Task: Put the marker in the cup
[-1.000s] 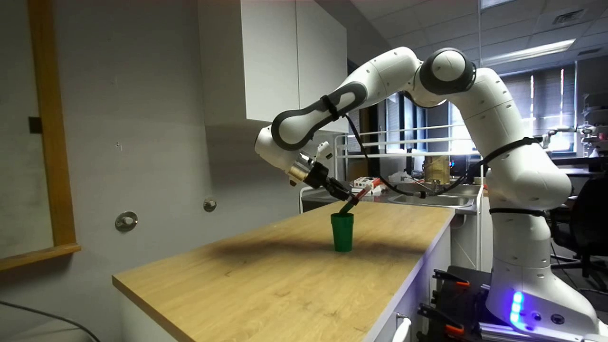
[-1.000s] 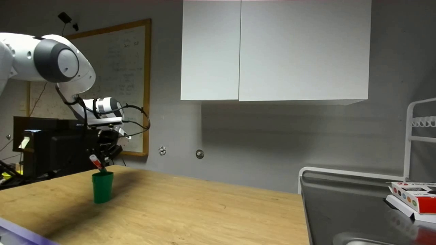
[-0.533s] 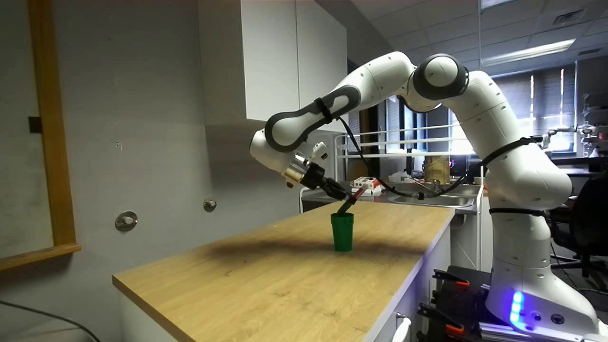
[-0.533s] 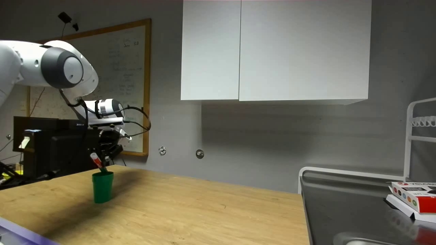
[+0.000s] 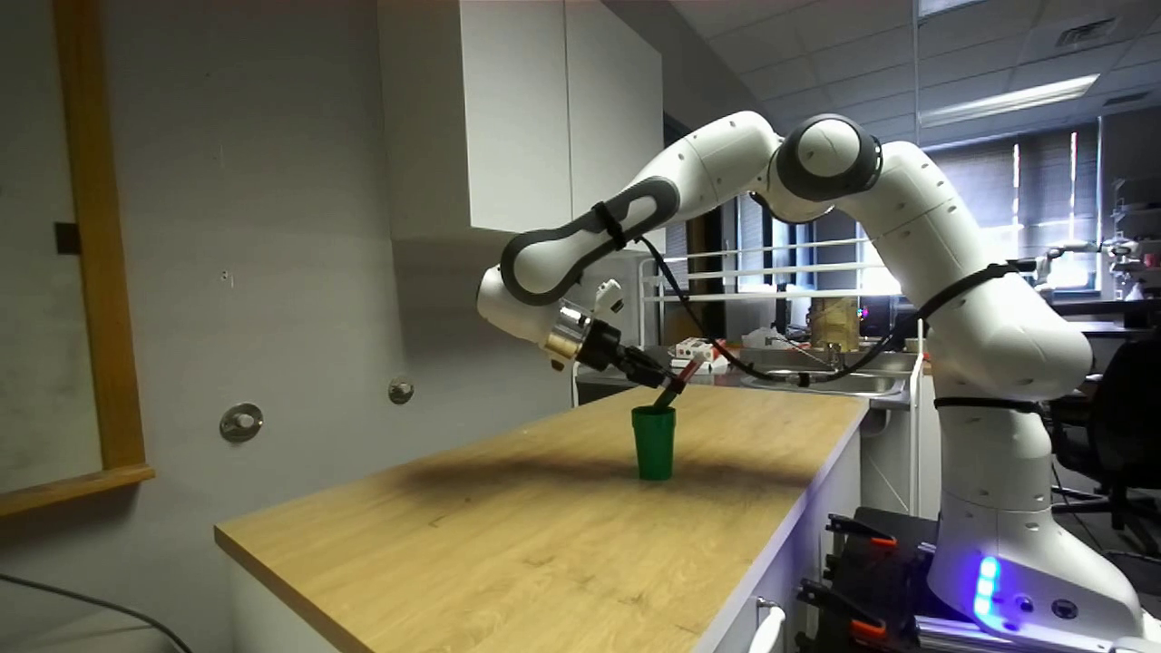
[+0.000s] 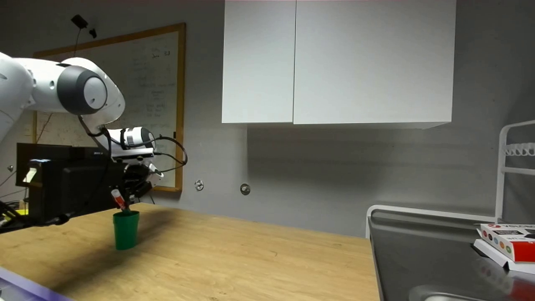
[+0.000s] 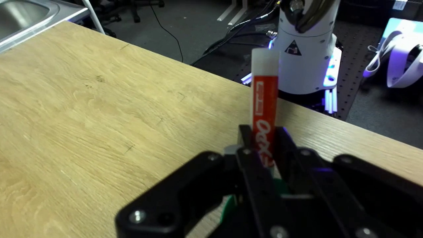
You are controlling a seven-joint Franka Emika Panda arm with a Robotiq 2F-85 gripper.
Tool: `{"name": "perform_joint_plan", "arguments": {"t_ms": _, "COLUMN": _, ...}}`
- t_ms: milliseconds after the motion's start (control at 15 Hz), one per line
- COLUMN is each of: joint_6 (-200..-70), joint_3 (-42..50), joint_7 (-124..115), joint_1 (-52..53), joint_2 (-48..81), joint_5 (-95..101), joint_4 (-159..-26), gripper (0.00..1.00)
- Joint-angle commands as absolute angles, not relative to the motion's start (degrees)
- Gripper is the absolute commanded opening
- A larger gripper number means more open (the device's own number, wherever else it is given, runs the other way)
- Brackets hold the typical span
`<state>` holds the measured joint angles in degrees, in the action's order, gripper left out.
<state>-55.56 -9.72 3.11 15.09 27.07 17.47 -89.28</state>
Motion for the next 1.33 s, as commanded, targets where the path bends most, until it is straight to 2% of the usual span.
{"name": "perform_joint_plan", "arguments": {"t_ms": 0, "joint_6": -54.1, "joint_3": -9.8, "joint_7": 1.8, "joint_1": 15.1, "joint_2": 29.3, "joint_5": 17.2, "joint_4": -87.7, "gripper": 0.06}}
{"name": "perform_joint_plan", "arguments": {"t_ms": 133, "joint_6": -53.9, "joint_3": -9.8, "joint_7": 1.9, "joint_1": 15.1, "joint_2": 29.7, "joint_5": 17.2, "joint_4": -87.6, "gripper": 0.05}}
{"name": "perform_joint_plan", "arguments": {"t_ms": 200, "joint_6": -53.6, "joint_3": -9.7, "joint_7": 1.6, "joint_1": 15.2, "joint_2": 29.8, "joint_5": 17.3, "joint_4": -87.5, "gripper": 0.45}}
{"name": "perform_joint_plan", "arguments": {"t_ms": 267, "joint_6": -53.6, "joint_3": -9.8, "joint_7": 1.8, "joint_1": 15.2, "joint_2": 29.8, "joint_5": 17.5, "joint_4": -87.5, "gripper": 0.45}}
{"name": "perform_joint_plan", "arguments": {"t_ms": 333, "joint_6": -53.4, "joint_3": -9.8, "joint_7": 1.7, "joint_1": 15.3, "joint_2": 29.8, "joint_5": 17.5, "joint_4": -87.5, "gripper": 0.51}}
{"name": "perform_joint_plan", "arguments": {"t_ms": 733, "joint_6": -52.8, "joint_3": -10.1, "joint_7": 1.5, "joint_1": 15.8, "joint_2": 29.2, "joint_5": 17.6, "joint_4": -87.2, "gripper": 0.96}}
{"name": "perform_joint_plan", "arguments": {"t_ms": 867, "joint_6": -52.7, "joint_3": -10.1, "joint_7": 1.4, "joint_1": 15.9, "joint_2": 28.8, "joint_5": 17.5, "joint_4": -87.1, "gripper": 1.00}}
{"name": "perform_joint_plan", "arguments": {"t_ms": 1267, "joint_6": -58.1, "joint_3": -10.9, "joint_7": -1.2, "joint_1": 16.6, "joint_2": 19.7, "joint_5": 18.8, "joint_4": -92.0, "gripper": 1.00}}
